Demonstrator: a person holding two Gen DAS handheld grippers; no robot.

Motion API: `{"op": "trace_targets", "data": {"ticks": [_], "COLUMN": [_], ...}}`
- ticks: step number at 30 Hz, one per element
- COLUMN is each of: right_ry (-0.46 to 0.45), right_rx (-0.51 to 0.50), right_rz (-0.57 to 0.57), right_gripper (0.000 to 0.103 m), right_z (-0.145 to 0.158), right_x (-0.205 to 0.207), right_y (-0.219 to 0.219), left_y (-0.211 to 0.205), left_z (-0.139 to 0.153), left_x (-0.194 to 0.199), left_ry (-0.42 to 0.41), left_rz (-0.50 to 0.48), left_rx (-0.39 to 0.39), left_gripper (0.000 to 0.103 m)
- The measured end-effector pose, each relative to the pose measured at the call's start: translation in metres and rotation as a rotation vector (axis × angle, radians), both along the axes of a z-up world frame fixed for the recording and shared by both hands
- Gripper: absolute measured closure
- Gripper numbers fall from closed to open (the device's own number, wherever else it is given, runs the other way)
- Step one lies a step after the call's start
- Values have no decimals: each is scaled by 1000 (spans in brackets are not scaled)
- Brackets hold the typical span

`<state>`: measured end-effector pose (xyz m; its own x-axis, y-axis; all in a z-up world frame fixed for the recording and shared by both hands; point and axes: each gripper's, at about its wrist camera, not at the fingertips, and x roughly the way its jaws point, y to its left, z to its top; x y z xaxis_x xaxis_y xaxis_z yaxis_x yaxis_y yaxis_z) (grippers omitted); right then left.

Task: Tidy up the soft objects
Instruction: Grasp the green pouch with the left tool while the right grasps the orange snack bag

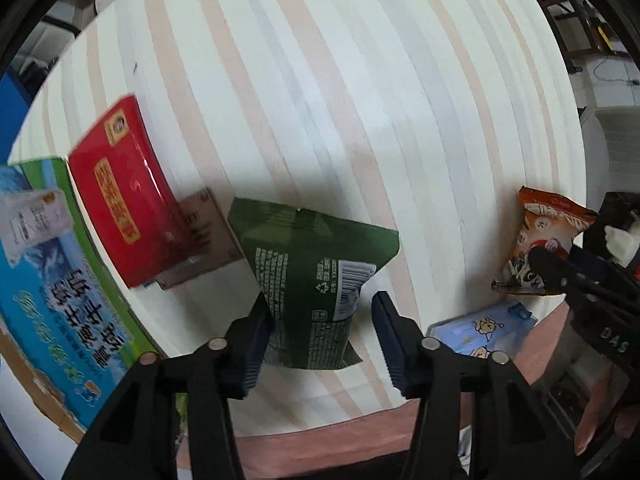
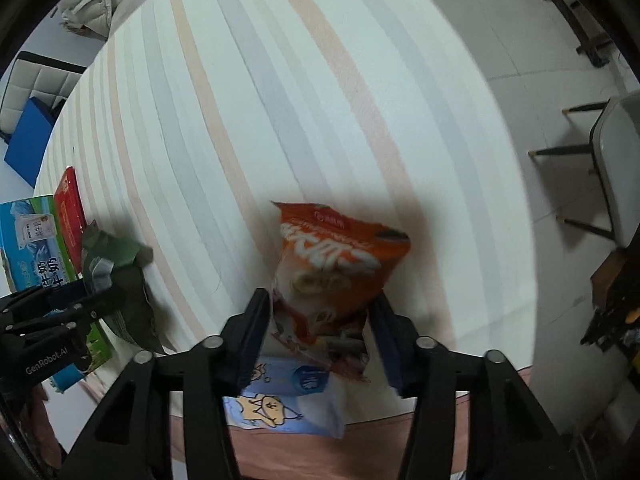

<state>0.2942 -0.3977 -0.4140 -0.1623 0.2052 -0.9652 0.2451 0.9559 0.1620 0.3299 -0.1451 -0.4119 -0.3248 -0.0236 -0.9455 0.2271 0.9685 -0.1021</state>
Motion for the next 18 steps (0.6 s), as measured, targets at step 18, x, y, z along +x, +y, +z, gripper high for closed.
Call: {"op": "trace_targets", "data": {"ticks": [18], "right_ry": [-5], "right_rx": [-67], "right_rz": [-1], "right_gripper": [64], "right_z": [-3], "right_x": [14], "right_y": [7], "left_y": [35], "left_z": [-18], "left_x": [-88], "left_ry": [-125], "left_rz": [57], "left_rx": [44], "left_gripper": [72]}}
